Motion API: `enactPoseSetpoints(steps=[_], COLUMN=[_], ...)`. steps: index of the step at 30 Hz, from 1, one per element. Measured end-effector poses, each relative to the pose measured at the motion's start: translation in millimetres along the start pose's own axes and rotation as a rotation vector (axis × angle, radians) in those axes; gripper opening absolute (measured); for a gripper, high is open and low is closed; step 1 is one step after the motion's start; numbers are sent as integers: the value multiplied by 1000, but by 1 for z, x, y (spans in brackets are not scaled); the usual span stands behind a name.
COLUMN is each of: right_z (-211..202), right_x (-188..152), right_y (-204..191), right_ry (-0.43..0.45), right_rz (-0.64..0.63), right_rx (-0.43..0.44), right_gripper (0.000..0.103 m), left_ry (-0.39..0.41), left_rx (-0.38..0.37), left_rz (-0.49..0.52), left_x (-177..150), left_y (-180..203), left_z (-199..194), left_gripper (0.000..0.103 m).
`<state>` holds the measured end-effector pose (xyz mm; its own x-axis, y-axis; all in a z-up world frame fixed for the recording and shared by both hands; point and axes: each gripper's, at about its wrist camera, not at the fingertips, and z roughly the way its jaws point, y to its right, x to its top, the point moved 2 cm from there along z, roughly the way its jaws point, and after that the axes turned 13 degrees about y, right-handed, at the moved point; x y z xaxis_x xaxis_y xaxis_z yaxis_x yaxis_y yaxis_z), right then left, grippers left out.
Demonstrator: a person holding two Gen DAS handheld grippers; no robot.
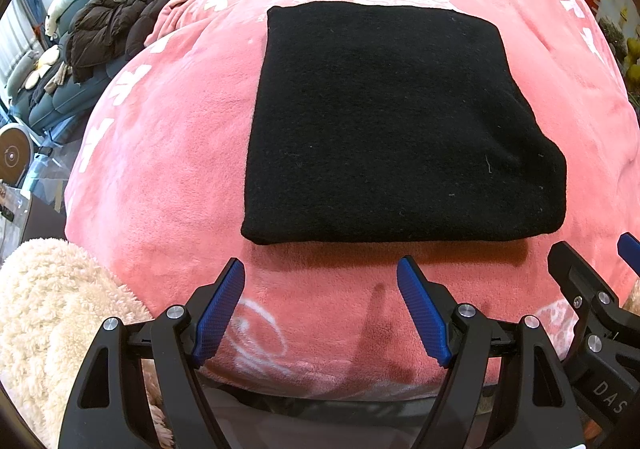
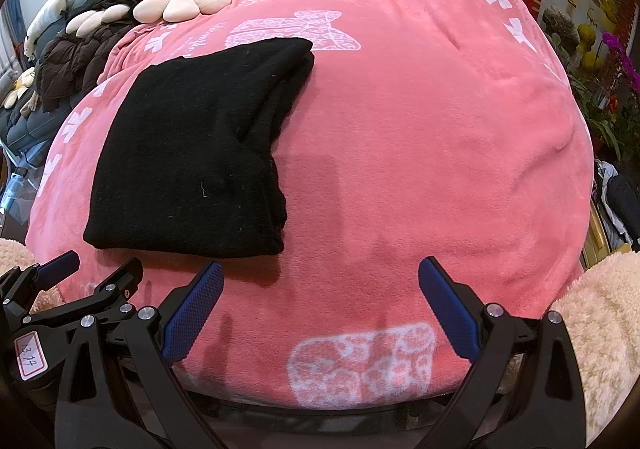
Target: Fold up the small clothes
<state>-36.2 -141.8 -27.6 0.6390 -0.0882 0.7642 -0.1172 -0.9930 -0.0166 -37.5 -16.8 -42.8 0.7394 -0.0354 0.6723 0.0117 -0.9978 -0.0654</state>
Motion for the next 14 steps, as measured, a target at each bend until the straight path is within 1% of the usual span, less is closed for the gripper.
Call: enactPoseSetpoints(steps=[6, 14], right_z=[1, 1], right_x=[0, -1], right_y=[2, 3], right_ry=[-1, -3], right_rz=[1, 5], right_rx=[-1, -9], right_gripper=[96, 96], left_ry=[0, -22], left_rx=[-5, -11], left_rz=[3, 9], left_x=[0, -1], left_y=[0, 0], left_z=[1, 7], left_gripper=[75, 74])
